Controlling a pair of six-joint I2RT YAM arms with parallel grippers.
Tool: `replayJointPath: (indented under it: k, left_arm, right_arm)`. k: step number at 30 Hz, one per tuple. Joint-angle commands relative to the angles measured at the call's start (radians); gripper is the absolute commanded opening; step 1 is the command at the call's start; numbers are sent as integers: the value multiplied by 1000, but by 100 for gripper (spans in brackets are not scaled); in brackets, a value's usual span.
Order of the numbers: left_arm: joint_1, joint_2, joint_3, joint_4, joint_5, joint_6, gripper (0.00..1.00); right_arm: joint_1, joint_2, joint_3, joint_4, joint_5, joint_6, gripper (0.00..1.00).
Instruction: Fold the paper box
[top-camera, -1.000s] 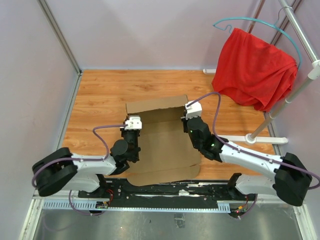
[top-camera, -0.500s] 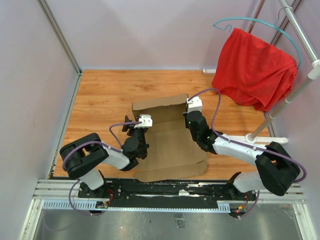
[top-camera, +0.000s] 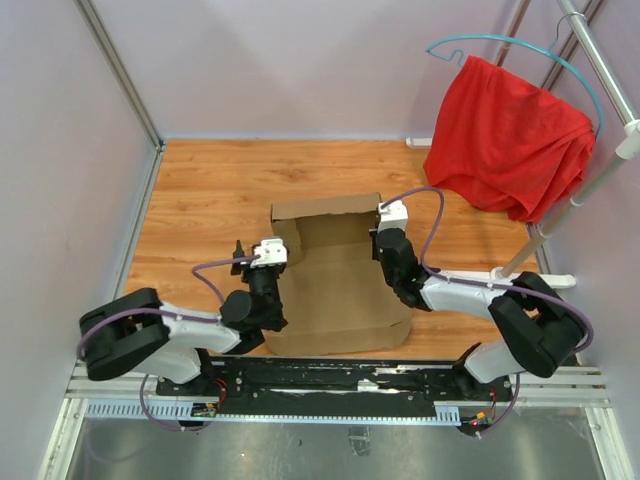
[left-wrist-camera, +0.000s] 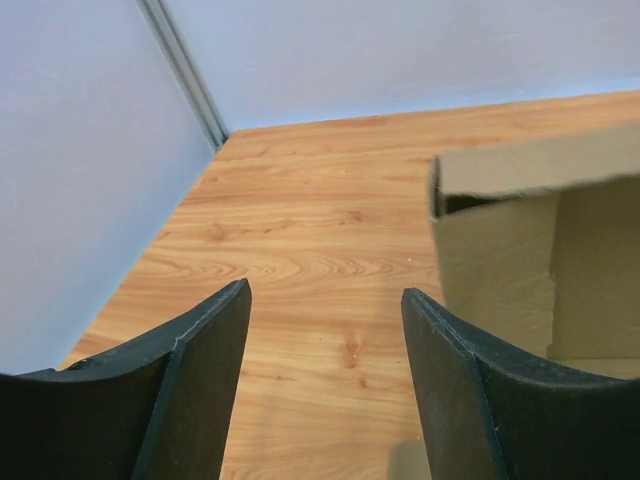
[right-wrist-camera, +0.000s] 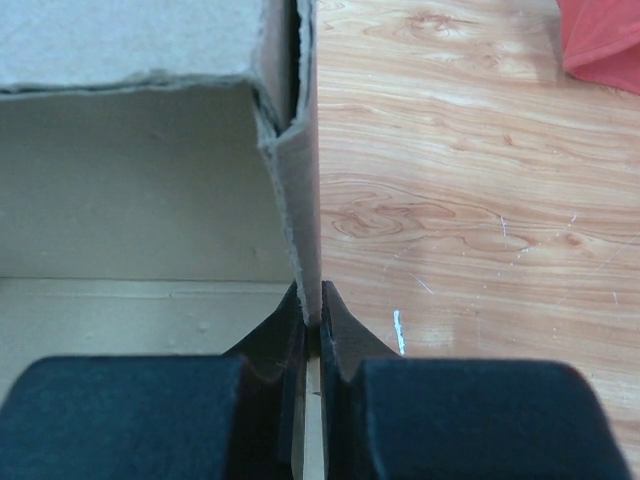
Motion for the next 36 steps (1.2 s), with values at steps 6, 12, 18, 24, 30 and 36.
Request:
replayJointPath:
  k: [6, 12, 18, 24, 30, 36]
  left_arm:
    - [-60, -462, -76, -121, 58, -139, 59]
    - [58, -632, 49, -683, 238, -533, 57]
    - [143, -535, 321, -1110, 400, -698, 58]
    - [251, -374, 572, -1426, 636, -818, 57]
    - [396, -207, 679, -1592, 880, -890, 50]
    - [420, -154, 690, -1650, 947, -833, 46]
  right_arm:
    - [-7, 76, -204, 553, 43, -51, 1]
    - [-7, 168, -262, 803, -31, -97, 1]
    - [-9, 232, -254, 921, -213, -139, 1]
    - [-9, 189, -164, 692, -307, -138, 1]
    - [-9, 178, -115, 542, -278, -132, 1]
    - [-9, 197, -54, 418, -277, -115, 1]
